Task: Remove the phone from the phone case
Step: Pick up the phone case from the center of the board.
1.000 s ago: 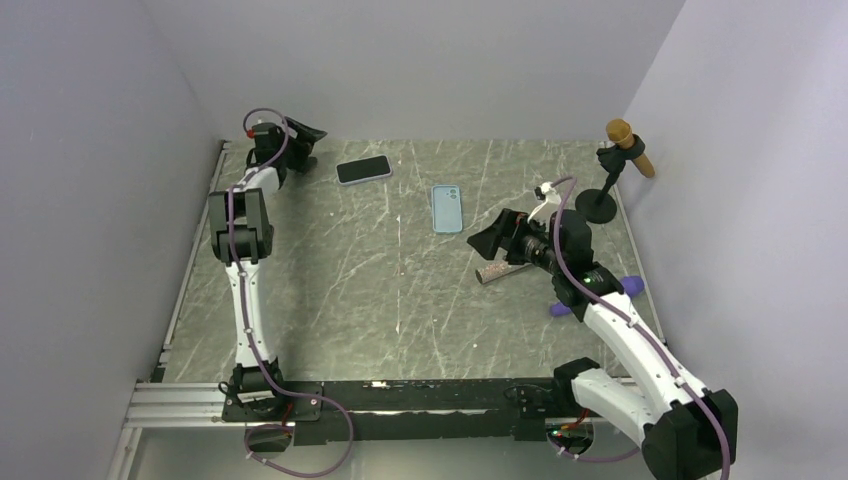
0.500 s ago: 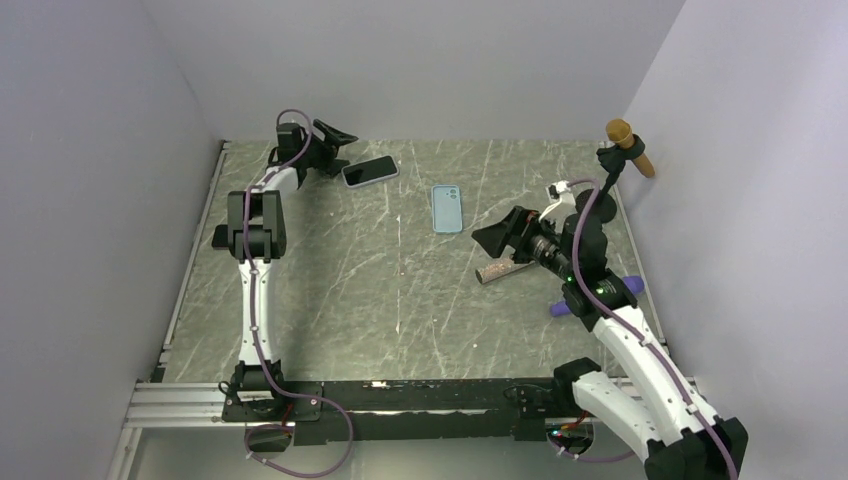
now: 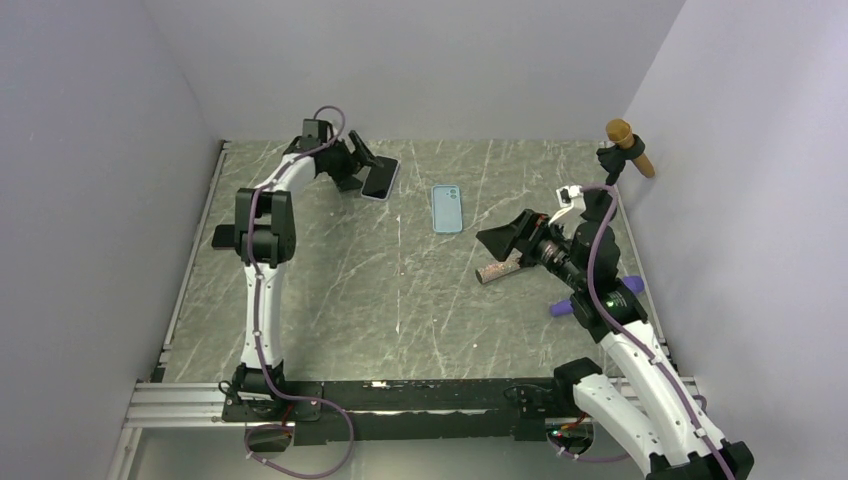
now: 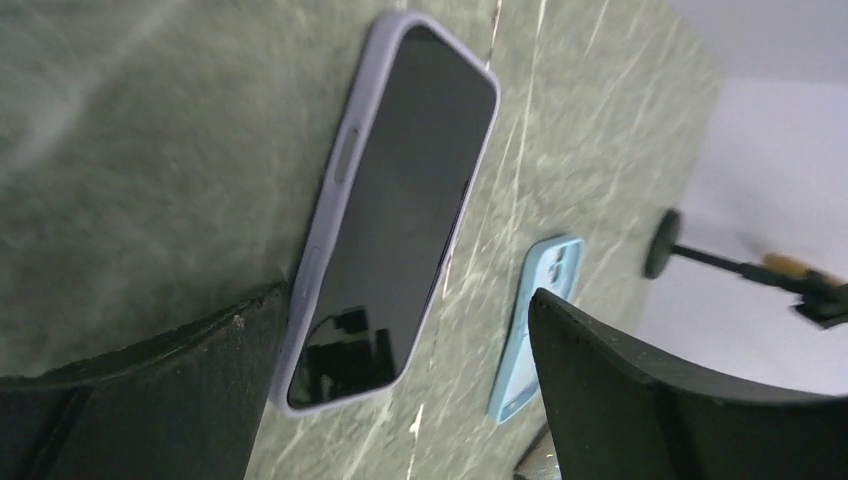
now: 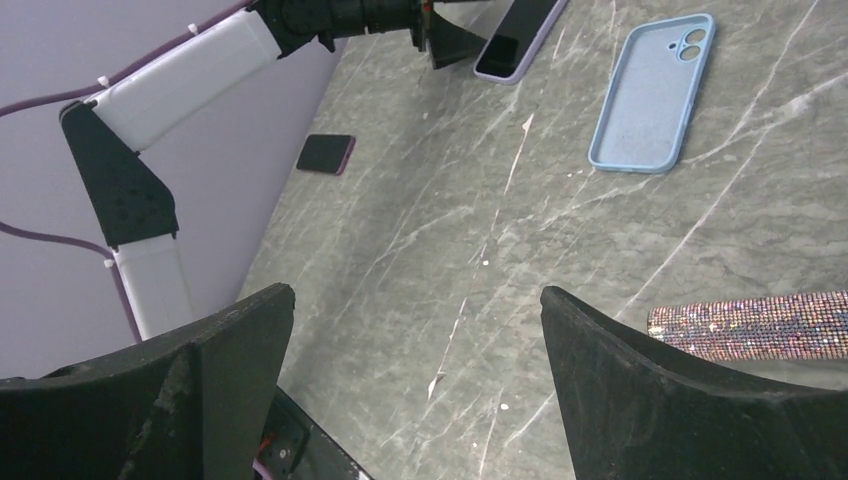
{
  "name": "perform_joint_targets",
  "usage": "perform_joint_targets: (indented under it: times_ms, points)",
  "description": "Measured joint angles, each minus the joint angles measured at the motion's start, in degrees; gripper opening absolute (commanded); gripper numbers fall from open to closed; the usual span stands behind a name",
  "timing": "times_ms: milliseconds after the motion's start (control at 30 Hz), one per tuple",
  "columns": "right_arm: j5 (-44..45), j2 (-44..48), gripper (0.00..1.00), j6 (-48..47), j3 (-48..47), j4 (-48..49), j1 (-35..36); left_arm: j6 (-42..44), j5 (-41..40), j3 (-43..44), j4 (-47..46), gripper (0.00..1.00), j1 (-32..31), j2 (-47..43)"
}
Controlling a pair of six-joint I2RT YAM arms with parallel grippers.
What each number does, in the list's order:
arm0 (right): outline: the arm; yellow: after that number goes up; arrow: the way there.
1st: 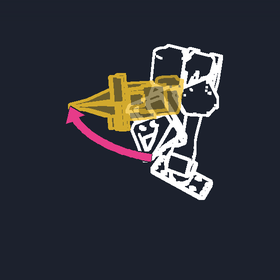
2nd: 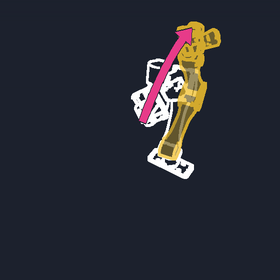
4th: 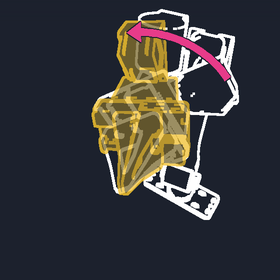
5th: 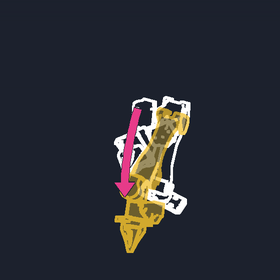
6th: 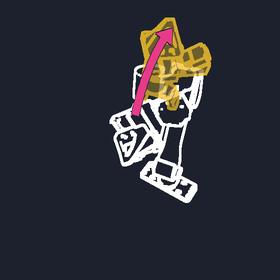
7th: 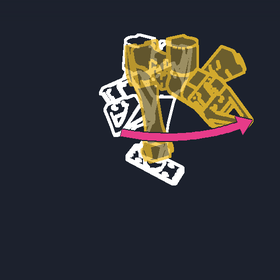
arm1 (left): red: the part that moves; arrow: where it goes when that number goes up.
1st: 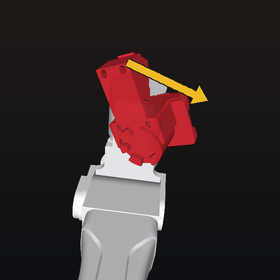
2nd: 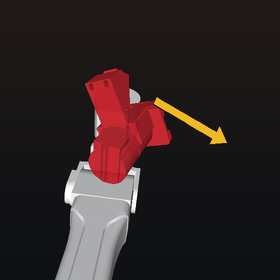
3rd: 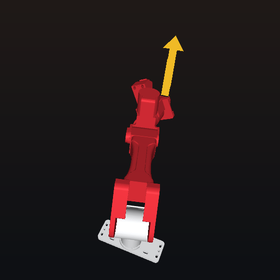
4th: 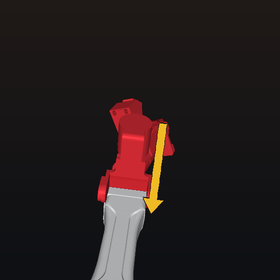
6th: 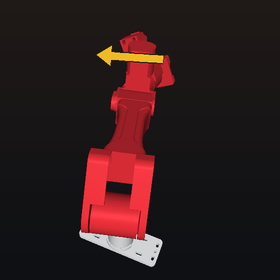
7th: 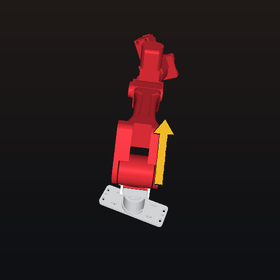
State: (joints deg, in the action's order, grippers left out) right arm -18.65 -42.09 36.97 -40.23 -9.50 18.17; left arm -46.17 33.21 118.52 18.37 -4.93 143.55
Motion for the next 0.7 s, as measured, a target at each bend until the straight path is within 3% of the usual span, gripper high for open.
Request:
perform_joint_targets:
  times_ms: [300, 500, 700]
  points:
    - [0.02, 2.03, 0.96, 0.57, 0.0, -0.22, 0.0, 17.07, -17.64, 7.37, 18.93, 0.99, -7.43, -1.2]
    - [0.04, 2.03, 0.96, 0.7, 0.0, -0.31, 0.0, 24.2, -26.51, 8.44, 22.38, 0.99, -11.06, -1.2]
    - [0.07, 2.03, 0.96, 0.79, 0.0, -0.31, 0.0, 29.66, -30.51, 10.21, 25.97, 0.99, -12.83, -0.66]
